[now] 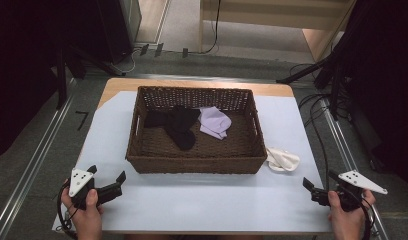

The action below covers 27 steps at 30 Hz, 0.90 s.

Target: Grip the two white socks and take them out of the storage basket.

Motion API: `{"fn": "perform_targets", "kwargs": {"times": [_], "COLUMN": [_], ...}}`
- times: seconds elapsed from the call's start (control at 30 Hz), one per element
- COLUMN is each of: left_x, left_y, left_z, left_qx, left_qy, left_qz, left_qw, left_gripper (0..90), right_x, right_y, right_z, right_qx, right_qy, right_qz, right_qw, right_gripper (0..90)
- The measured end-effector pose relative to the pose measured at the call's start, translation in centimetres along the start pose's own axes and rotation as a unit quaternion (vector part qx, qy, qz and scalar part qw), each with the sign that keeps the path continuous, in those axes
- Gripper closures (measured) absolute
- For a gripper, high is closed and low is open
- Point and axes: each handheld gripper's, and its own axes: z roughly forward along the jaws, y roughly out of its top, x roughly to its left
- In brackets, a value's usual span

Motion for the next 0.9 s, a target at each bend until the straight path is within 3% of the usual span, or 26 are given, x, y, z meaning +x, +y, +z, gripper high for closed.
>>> {"fn": "perform_targets", "kwargs": {"times": [0.5,0.73,0.9], "left_x": [0.0,0.0,0.0], "left_y": [0.0,0.0,0.0], "left_z": [-0.1,-0.1,0.0], "left_qx": [-0.003,-0.002,-0.001], "left_qy": [-0.001,-0.001,0.0], "left_qz": [0.001,0.001,0.001], "left_qw": [1.0,1.0,1.0], "left_gripper": [0.6,0.6,0.6], "right_x": [-0.4,-0.2,0.0], "right_y": [-2.5,-4.1,-4.2], "right_z": [-2.5,-3.3,-3.7], "right_qx": [-0.045,-0.056,-0.063], "right_qy": [0.002,0.003,0.004], "right_qz": [0.021,0.031,0.032], "right_qw": [0.9987,0.9979,0.9975], "right_gripper": [0.0,0.0,0.0]}}
